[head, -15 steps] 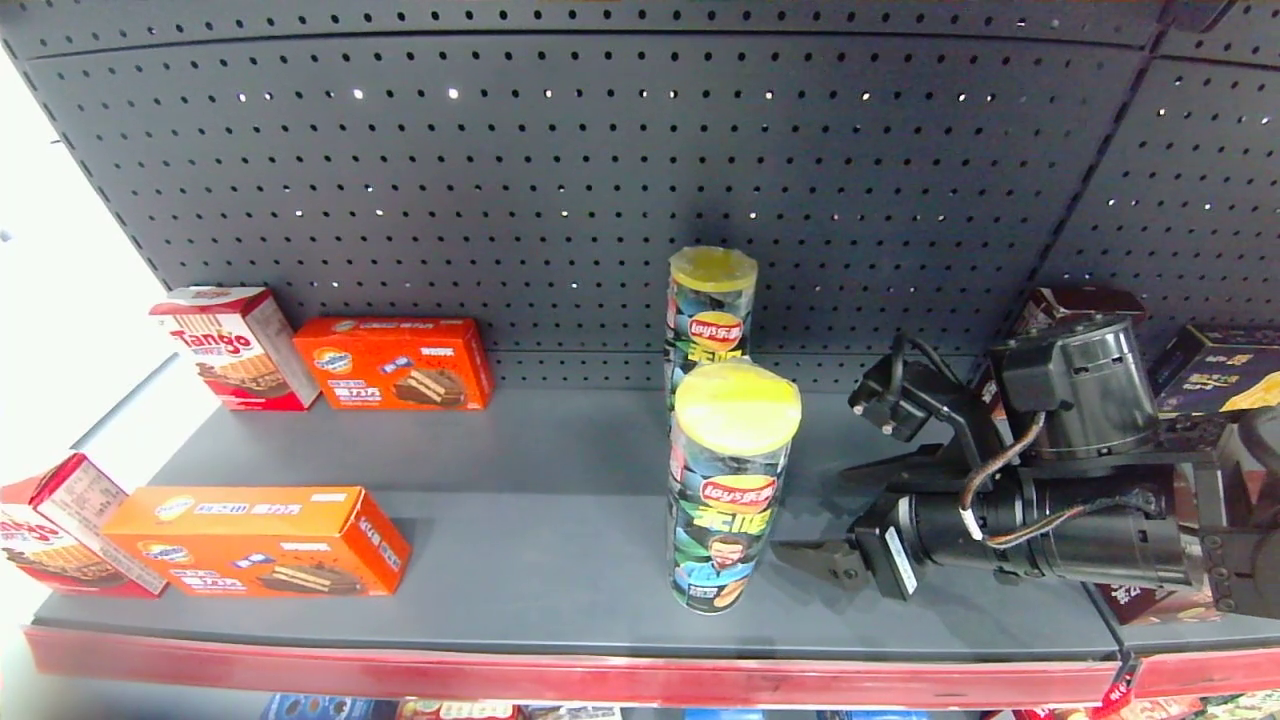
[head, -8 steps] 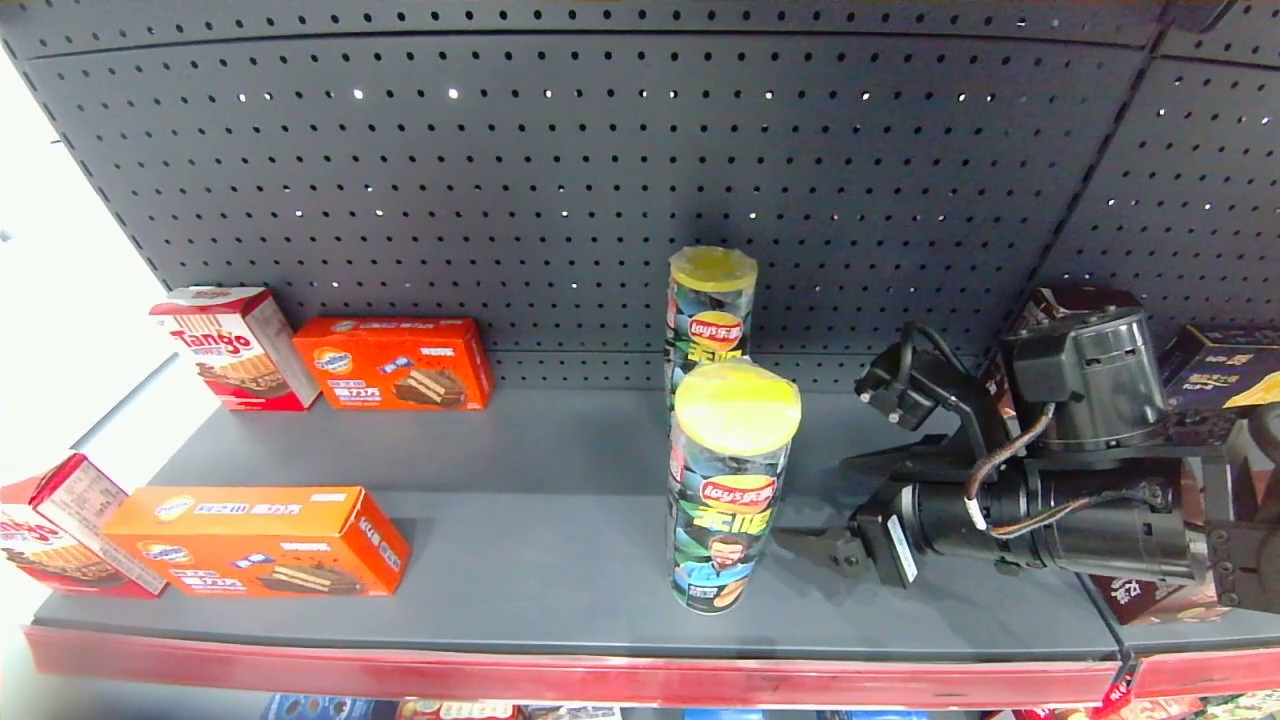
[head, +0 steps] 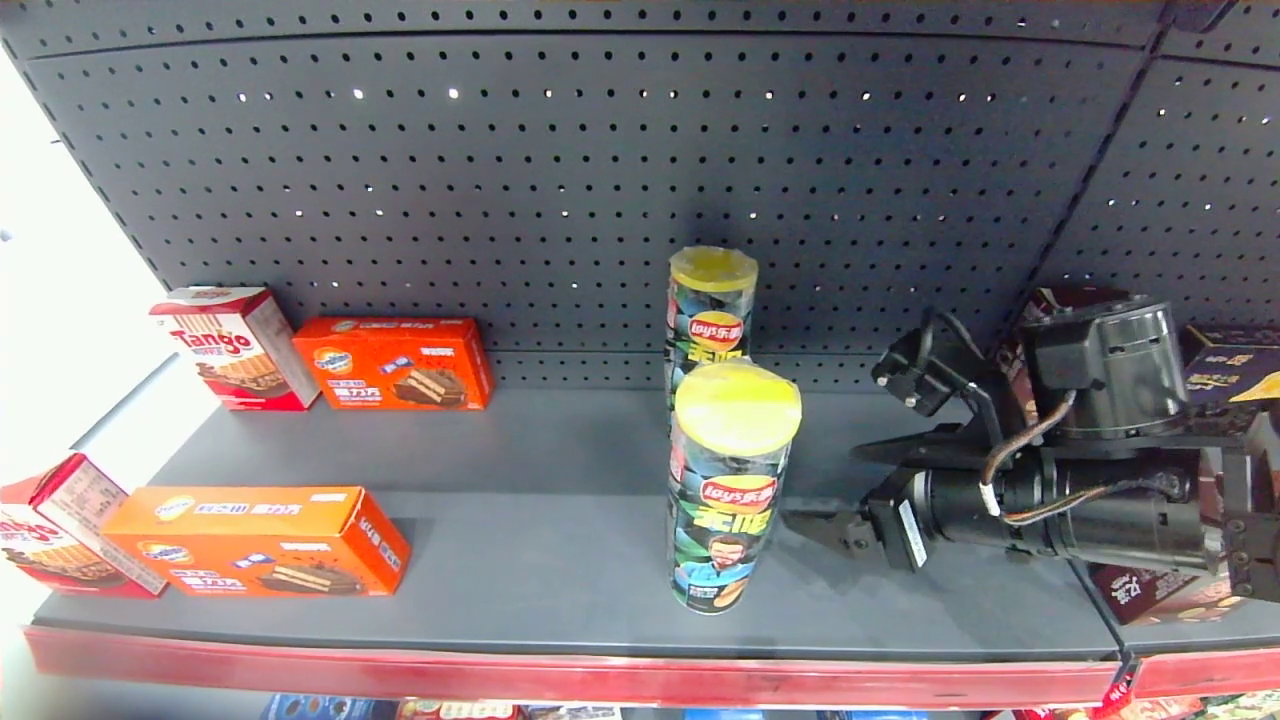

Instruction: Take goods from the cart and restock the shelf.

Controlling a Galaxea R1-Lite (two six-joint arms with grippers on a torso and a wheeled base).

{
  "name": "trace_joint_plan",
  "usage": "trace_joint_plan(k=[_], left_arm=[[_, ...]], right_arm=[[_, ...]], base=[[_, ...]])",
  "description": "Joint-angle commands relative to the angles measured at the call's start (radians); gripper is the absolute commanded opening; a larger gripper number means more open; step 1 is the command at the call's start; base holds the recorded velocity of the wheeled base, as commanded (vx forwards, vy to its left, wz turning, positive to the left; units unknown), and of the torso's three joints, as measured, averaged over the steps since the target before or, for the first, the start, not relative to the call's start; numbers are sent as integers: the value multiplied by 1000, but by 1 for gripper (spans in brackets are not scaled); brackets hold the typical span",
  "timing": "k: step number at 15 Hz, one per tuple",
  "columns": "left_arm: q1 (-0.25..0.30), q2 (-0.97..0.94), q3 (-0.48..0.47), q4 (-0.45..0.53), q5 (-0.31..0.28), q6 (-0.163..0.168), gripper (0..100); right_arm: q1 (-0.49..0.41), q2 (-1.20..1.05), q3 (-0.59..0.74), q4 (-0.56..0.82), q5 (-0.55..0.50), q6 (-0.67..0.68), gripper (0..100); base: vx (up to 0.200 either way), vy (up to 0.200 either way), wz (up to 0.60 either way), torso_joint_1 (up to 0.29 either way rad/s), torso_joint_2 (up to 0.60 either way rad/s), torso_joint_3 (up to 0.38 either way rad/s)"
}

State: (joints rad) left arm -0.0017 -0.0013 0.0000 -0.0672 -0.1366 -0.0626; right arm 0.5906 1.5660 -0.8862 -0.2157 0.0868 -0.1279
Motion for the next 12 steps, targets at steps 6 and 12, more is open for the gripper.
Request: trace_joint_plan(k=[6, 12], left_arm=[[0, 1, 0, 0, 0, -5, 100], [2, 1, -2, -3, -3, -83, 100]], right_arm=[[-436, -511, 125, -22, 5, 20, 100], [-500, -1090, 424, 87, -75, 20, 100]], base=[[0, 0, 0, 0, 0, 0], [0, 0, 0, 0, 0, 0]])
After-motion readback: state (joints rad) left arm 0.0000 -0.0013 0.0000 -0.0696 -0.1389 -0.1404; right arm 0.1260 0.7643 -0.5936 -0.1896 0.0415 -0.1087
